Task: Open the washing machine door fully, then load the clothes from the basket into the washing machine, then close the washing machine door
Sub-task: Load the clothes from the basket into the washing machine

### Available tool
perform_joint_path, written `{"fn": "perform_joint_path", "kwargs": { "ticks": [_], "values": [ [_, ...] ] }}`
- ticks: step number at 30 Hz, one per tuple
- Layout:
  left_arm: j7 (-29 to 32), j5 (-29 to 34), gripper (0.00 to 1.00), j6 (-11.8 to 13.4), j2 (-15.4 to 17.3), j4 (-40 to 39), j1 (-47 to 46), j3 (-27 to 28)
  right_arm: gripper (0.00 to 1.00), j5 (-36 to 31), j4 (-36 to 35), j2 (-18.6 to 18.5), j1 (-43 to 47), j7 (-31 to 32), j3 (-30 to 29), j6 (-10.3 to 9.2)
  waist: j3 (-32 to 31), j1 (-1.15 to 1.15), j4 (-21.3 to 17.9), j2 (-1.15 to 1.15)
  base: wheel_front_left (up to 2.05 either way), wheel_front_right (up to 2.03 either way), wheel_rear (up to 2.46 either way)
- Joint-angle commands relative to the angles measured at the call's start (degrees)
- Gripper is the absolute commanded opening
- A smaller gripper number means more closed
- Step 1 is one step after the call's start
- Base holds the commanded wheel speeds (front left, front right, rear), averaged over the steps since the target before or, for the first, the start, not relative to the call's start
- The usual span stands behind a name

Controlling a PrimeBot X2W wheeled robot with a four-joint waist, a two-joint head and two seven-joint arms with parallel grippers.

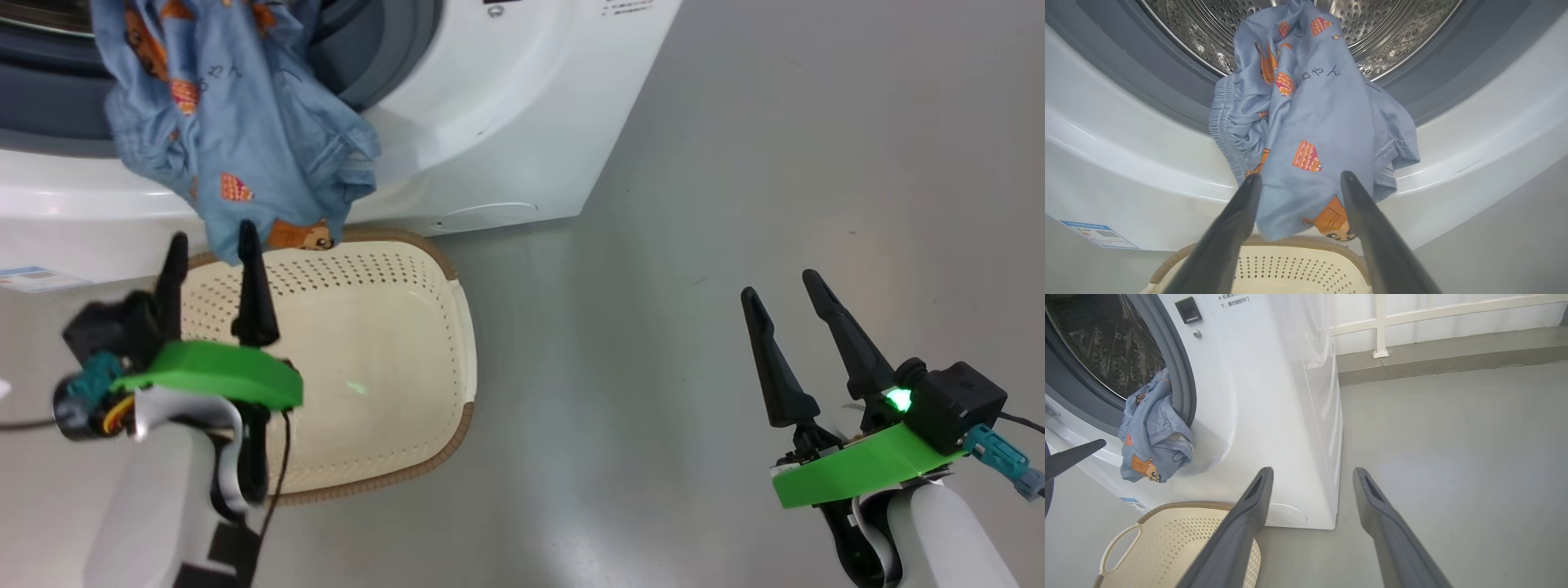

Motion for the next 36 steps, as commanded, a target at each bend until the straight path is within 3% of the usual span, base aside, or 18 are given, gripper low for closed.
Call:
{"fn": "perform_joint_path", "kwargs": {
  "ticks": [1,10,23,34,35,36],
  "values": [
    [-0.49,0.68,1.0,-0.61,1.87,0.31,-1.72,1.65,1.0,0.12,-1.19,-0.13,0.73,-0.27,1.32,0.09,0.34,0.0,-0.45,0.0,0.0,0.0,0.0],
    [-0.79,0.33,1.0,-5.18,3.47,12.92,-9.12,1.4,1.0,0.13,-1.23,-0.12,0.37,-0.27,1.95,0.09,1.49,0.0,-2.22,0.0,0.0,0.0,0.0],
    [-0.85,1.83,1.0,-7.24,3.36,22.0,-17.31,3.64,1.0,-0.1,-1.4,-0.65,0.19,-0.27,3.57,0.09,3.11,0.0,-4.59,0.0,0.0,0.0,0.0],
    [-0.86,5.19,1.0,-6.83,2.64,24.51,-22.21,5.81,1.0,-0.09,-1.7,-1.81,0.26,-0.27,4.35,0.09,4.46,0.0,-6.12,0.0,0.0,0.0,0.0],
    [-0.86,5.6,0.79,-6.62,2.58,24.47,-22.53,6.13,1.0,-0.1,-1.72,-1.84,0.24,-0.27,4.42,0.09,4.61,0.0,-6.21,0.0,0.0,0.0,0.0],
    [-0.86,6.04,0.49,-6.42,2.54,24.36,-22.81,6.45,1.0,-0.1,-1.74,-1.85,0.22,-0.27,4.47,0.09,4.75,0.0,-6.29,0.0,0.0,0.0,0.0]
  ]
}}
